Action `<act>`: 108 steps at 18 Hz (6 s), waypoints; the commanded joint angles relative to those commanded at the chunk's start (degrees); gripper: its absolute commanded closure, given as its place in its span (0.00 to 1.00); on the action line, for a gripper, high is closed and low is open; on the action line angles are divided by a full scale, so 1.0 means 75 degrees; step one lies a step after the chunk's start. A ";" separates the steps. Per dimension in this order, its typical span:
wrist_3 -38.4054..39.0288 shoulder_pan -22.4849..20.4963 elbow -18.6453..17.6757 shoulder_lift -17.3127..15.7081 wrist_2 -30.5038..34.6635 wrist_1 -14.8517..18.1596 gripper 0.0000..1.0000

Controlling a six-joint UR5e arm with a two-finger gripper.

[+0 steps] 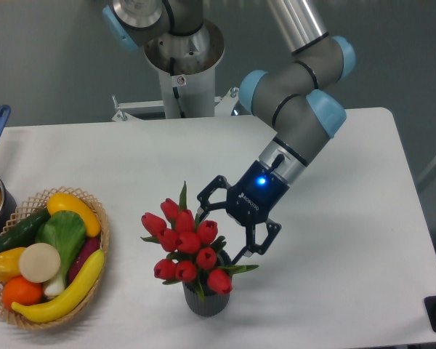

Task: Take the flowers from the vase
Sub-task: 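Lower the open gripper around the tulip stems above the vase rim, then close the gripper on the tulip stems and begin lifting, then lift the tulip bouquet up and out of the grey vase, then carry the held tulips away from the vase and hold them raised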

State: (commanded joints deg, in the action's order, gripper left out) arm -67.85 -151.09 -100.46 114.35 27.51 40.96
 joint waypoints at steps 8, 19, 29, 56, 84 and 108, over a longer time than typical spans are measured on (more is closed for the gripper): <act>-0.0316 0.0199 0.0047 0.0211 -0.0270 0.0000 0.00; -0.0352 0.0352 0.0047 0.0281 -0.0270 -0.0176 0.39; -0.0340 0.0328 0.0094 0.0293 -0.0293 -0.0176 0.75; 0.1897 0.0118 0.0890 -0.0410 -0.1442 -0.0164 0.75; 0.3248 -0.0644 0.2098 -0.0223 -0.1782 -0.0164 0.75; 0.0012 -0.1605 0.1348 -0.0269 0.2528 -0.0094 0.83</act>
State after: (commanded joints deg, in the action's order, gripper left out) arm -67.76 -163.13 -90.35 112.33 46.47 40.25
